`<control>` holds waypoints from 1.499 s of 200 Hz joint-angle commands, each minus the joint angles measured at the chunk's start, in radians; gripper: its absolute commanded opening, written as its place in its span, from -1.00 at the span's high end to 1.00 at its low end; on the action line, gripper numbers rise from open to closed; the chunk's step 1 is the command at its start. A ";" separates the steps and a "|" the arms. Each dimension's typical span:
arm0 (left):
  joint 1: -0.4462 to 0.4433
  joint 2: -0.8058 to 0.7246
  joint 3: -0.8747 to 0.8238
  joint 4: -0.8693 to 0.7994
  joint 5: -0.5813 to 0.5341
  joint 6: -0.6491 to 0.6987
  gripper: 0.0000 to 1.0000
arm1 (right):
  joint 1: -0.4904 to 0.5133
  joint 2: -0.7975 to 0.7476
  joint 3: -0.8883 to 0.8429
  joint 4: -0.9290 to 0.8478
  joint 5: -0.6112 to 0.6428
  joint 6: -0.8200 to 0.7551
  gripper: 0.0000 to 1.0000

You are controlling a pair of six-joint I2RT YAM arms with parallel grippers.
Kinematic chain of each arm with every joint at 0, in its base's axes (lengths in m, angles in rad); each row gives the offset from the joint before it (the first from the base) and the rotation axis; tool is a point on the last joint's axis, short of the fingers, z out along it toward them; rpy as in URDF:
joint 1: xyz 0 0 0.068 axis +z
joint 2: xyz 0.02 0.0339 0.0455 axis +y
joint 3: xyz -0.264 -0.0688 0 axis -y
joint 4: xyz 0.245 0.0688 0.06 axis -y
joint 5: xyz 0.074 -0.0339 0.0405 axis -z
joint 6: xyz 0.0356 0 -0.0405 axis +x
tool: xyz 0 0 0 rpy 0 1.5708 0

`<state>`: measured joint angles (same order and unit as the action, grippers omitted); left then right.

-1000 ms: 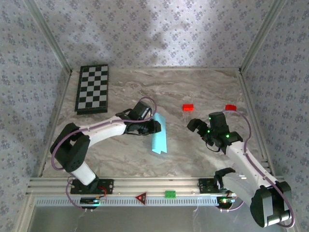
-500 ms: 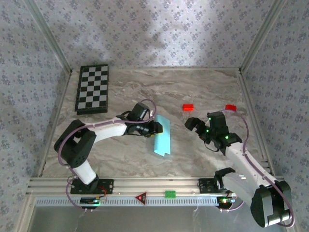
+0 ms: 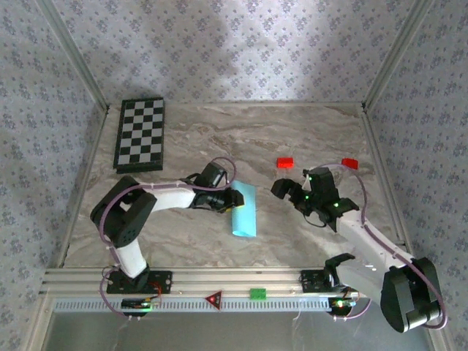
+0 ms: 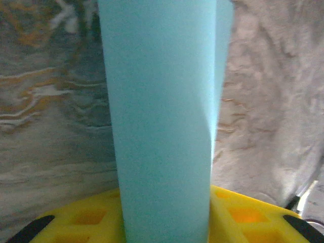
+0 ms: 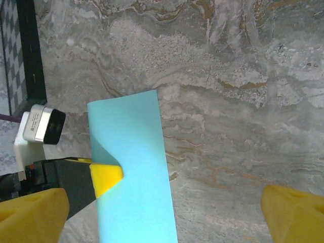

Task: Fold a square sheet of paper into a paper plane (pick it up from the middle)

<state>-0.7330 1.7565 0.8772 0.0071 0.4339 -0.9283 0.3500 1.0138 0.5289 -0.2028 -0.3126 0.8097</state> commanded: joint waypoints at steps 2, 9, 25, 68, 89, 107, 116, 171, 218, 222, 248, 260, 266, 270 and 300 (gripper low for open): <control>0.003 0.012 0.047 -0.100 -0.049 0.067 0.16 | 0.050 0.012 0.049 -0.073 0.136 -0.052 -1.00; 0.004 0.009 0.056 -0.124 -0.058 0.081 0.12 | 0.065 0.014 0.060 -0.085 0.143 -0.089 -1.00; 0.003 -0.002 0.075 -0.182 -0.094 0.104 0.02 | 0.074 0.008 0.063 -0.098 0.134 -0.129 -1.00; -0.003 -0.071 0.079 -0.240 -0.169 0.132 -0.18 | 0.068 -0.026 -0.033 0.089 -0.007 -0.081 -0.88; -0.003 -0.094 0.073 -0.270 -0.196 0.151 -0.19 | 0.067 -0.022 -0.038 0.105 -0.021 -0.071 -0.85; -0.002 -0.107 0.062 -0.285 -0.215 0.159 -0.18 | 0.066 -0.007 -0.035 0.098 -0.031 -0.072 -0.85; -0.002 -0.110 0.055 -0.288 -0.223 0.162 -0.14 | 0.067 0.003 -0.032 0.102 -0.039 -0.070 -0.85; -0.002 -0.086 0.058 -0.320 -0.236 0.202 -0.04 | 0.075 0.067 -0.020 0.124 -0.074 -0.056 -0.83; -0.003 -0.057 0.061 -0.303 -0.240 0.199 -0.06 | 0.088 0.107 -0.015 0.143 -0.089 -0.058 -0.79; -0.004 -0.055 0.062 -0.303 -0.243 0.195 -0.06 | 0.087 0.109 -0.015 0.143 -0.087 -0.057 -0.79; -0.004 -0.041 0.059 -0.283 -0.245 0.182 -0.10 | 0.090 0.119 -0.016 0.146 -0.088 -0.056 -0.79; -0.005 -0.035 0.062 -0.286 -0.247 0.180 -0.11 | 0.089 0.125 -0.015 0.145 -0.090 -0.057 -0.79; -0.009 -0.034 0.063 -0.287 -0.253 0.179 -0.12 | 0.091 0.128 -0.014 0.145 -0.092 -0.058 -0.79; -0.011 -0.033 0.063 -0.287 -0.259 0.178 -0.13 | 0.091 0.130 -0.014 0.146 -0.093 -0.058 -0.79; -0.023 -0.016 0.078 -0.306 -0.290 0.159 -0.16 | 0.093 0.147 -0.013 0.149 -0.097 -0.057 -0.79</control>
<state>-0.7429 1.7012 0.9340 -0.2703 0.1898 -0.7525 0.4347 1.1461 0.4999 -0.0666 -0.3908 0.7441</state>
